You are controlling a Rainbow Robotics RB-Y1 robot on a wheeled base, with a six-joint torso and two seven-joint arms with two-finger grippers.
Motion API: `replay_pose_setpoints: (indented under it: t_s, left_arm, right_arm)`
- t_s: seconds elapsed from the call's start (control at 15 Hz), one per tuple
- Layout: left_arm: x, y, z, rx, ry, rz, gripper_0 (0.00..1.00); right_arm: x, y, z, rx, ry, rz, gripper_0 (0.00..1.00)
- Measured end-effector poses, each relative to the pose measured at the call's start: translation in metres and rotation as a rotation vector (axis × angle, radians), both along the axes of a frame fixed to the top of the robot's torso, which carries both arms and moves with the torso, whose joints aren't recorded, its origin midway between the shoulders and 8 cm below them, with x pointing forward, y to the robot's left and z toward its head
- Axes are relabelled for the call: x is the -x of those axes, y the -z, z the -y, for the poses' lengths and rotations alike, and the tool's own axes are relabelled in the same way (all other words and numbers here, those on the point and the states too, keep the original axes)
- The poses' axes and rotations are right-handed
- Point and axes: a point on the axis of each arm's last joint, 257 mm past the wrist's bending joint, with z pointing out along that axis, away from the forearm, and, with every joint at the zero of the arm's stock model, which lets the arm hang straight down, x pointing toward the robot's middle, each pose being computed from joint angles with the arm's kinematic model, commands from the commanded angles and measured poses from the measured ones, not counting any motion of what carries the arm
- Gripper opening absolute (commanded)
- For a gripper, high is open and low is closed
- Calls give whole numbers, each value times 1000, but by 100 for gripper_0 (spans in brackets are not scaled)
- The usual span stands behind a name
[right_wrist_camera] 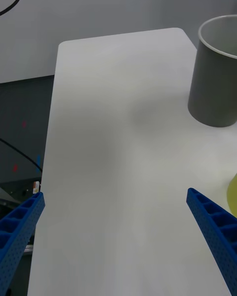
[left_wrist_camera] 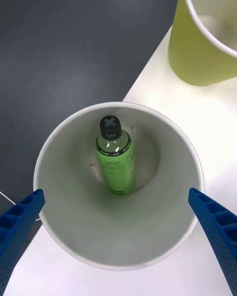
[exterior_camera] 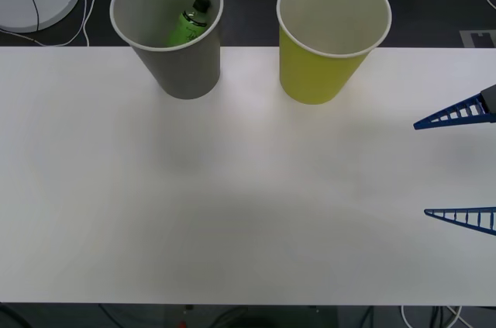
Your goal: Put the can into the green bin and the plastic bottle into the gray bin
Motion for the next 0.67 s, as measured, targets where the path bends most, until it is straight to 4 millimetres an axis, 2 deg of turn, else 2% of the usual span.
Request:
replay_pose_setpoints:
  t_s: [0.67]
  left_arm:
    - [24,4,-32,1,43,25,100]
  right_arm:
    - [0,0,0,0,0,0,100]
